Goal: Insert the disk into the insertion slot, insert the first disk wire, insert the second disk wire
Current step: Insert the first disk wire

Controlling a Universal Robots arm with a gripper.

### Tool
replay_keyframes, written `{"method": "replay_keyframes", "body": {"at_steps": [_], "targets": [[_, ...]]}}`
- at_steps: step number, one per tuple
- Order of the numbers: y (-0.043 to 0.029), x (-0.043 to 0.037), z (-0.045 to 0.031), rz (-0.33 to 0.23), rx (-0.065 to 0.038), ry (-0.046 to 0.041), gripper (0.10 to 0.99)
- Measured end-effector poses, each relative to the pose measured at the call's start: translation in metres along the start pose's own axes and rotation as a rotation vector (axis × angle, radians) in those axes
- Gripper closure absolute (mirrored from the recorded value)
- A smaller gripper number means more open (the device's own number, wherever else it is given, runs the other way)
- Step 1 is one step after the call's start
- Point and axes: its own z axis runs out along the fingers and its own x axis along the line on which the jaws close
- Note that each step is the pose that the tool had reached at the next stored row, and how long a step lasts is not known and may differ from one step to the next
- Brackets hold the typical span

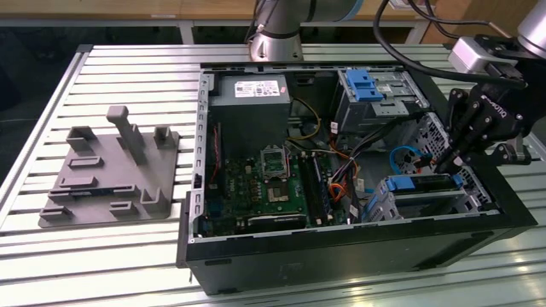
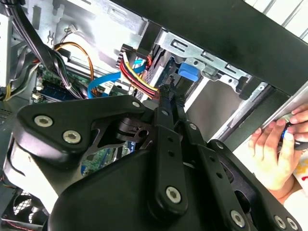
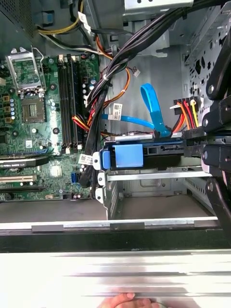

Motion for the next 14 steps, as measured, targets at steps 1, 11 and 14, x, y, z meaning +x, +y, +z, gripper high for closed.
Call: {"method": "replay_keyframes", "body": {"at_steps": [1,11,14], "targets": [[0.0001,0.0000,0.0000,0.000,0.001,-0.0020,0.922],[0.0017,0.0002,0.0009,-0.027,0.008,-0.0222,0.922],[0.0017,0.0006,0.0010,-0.033,0.009,-0.0418,0.922]]}}
